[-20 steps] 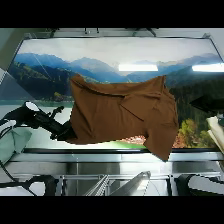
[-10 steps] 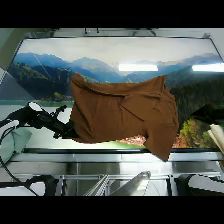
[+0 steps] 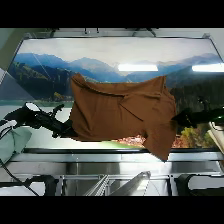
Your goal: Fold the shirts.
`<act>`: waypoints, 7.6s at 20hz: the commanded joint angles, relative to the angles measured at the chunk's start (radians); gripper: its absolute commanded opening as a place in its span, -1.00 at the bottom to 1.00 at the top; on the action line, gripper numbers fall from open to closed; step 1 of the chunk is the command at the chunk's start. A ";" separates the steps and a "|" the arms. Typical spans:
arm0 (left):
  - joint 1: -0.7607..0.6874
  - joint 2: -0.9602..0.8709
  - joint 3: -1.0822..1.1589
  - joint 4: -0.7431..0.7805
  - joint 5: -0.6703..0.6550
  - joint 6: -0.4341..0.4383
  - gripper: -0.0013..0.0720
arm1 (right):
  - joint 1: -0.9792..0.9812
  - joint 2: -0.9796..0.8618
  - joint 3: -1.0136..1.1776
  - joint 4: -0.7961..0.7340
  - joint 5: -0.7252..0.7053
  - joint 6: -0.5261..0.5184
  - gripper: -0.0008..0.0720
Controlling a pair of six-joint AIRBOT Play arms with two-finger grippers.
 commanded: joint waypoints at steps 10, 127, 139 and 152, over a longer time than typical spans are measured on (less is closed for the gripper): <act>0.071 0.130 0.236 -0.380 -0.304 0.186 -0.90 | 0.048 0.146 0.150 0.493 0.376 -0.083 -0.93; 0.167 -0.015 0.122 0.145 0.080 -0.086 -0.18 | 0.213 0.823 -0.358 -0.204 -0.221 0.497 -0.35; 0.019 -0.015 0.109 0.286 -0.043 -0.042 -0.19 | 0.212 1.081 -0.402 -0.312 -0.019 0.616 0.13; 0.077 -0.015 0.110 0.103 -0.040 0.105 -0.89 | 0.212 0.906 -0.606 -0.321 -0.004 0.775 0.07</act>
